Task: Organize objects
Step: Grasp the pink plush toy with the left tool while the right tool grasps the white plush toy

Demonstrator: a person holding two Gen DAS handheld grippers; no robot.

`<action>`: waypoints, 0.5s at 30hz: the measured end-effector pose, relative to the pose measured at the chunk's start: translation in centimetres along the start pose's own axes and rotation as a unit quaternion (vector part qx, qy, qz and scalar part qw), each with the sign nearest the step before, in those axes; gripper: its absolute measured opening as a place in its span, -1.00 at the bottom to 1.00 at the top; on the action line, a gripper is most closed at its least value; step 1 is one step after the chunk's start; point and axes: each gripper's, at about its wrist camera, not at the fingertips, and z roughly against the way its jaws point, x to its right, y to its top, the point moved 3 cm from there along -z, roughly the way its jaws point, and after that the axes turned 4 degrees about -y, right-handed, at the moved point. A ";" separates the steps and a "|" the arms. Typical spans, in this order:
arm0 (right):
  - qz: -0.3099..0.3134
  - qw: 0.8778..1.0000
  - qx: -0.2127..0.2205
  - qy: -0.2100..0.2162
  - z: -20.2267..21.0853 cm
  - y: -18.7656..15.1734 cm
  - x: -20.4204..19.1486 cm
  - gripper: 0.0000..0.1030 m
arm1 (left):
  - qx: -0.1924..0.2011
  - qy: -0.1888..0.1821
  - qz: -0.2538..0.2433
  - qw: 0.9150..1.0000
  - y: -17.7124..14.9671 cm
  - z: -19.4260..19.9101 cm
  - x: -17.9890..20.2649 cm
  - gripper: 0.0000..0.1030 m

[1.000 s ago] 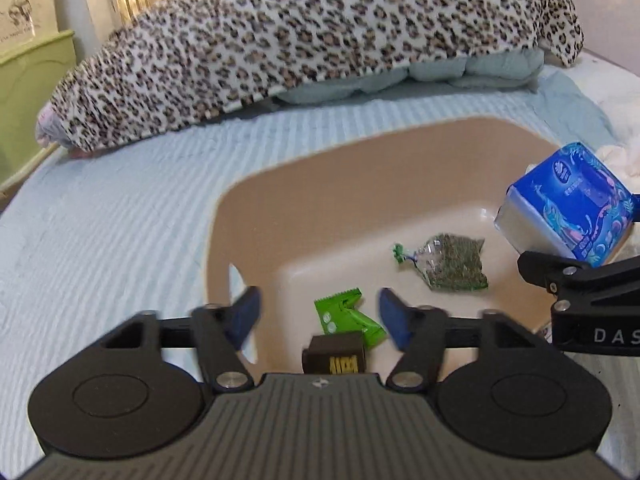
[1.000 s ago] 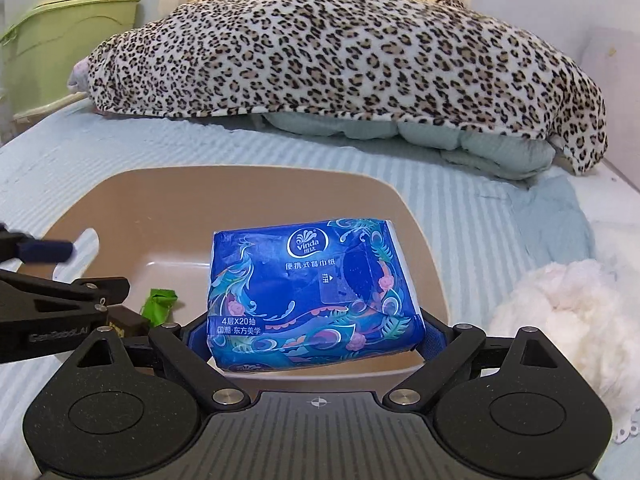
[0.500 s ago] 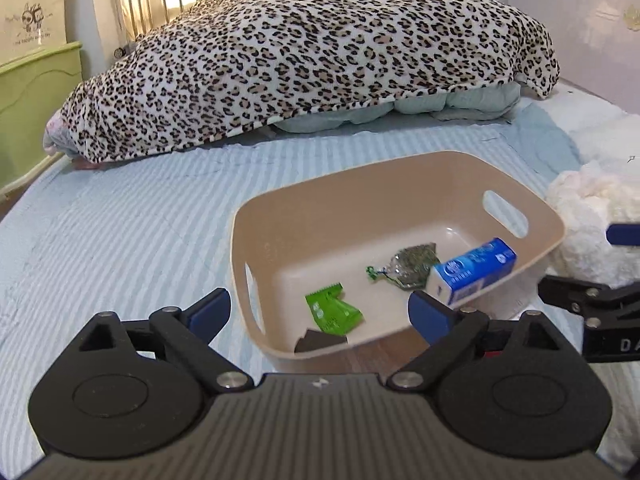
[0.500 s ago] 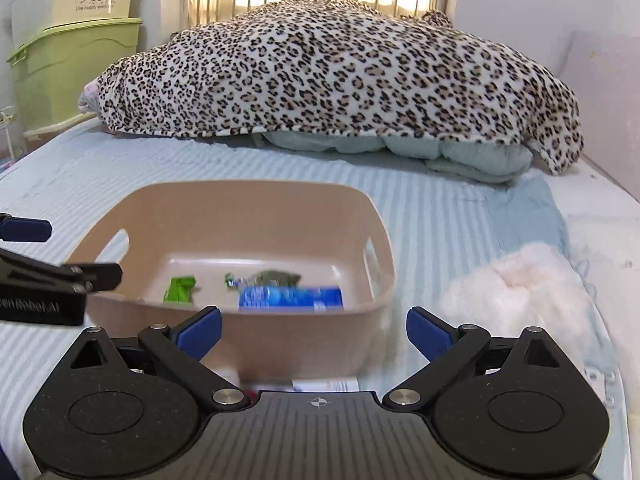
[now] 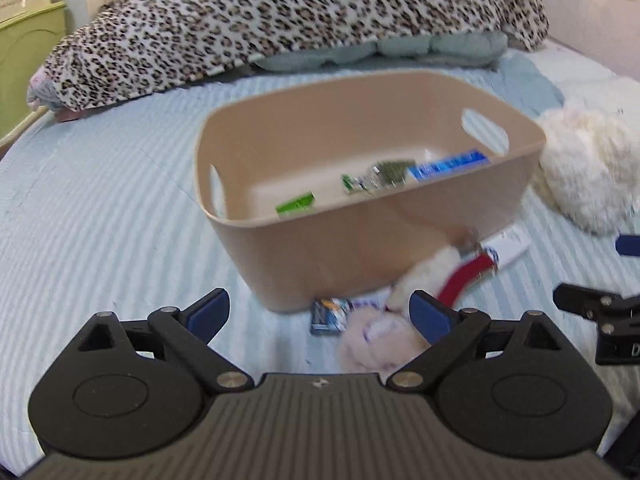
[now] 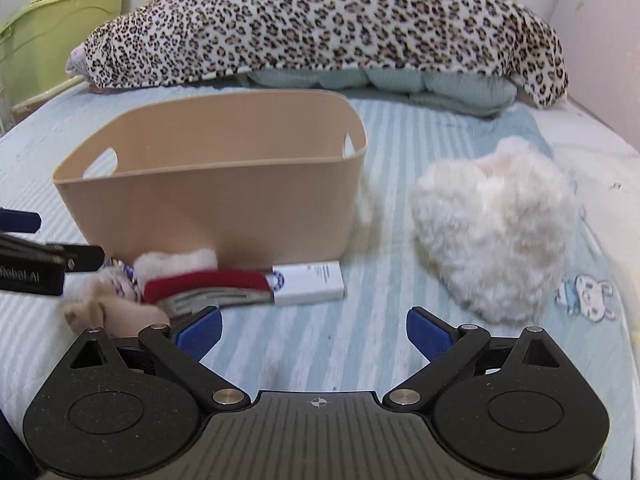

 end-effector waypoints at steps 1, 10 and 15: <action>-0.001 1.000 -0.002 0.000 -0.1 -0.2 0.0 0.95 | -0.004 -0.002 -0.003 1.000 -0.4 -0.3 0.3 0.88; -0.009 1.000 -0.021 0.002 -1.4 -1.5 0.4 0.95 | -0.036 -0.034 0.028 0.998 -3.0 -2.1 0.7 0.88; -0.007 0.999 -0.030 0.013 -2.0 -1.9 -0.1 0.95 | -0.065 -0.076 0.077 0.992 -4.6 -2.9 0.2 0.88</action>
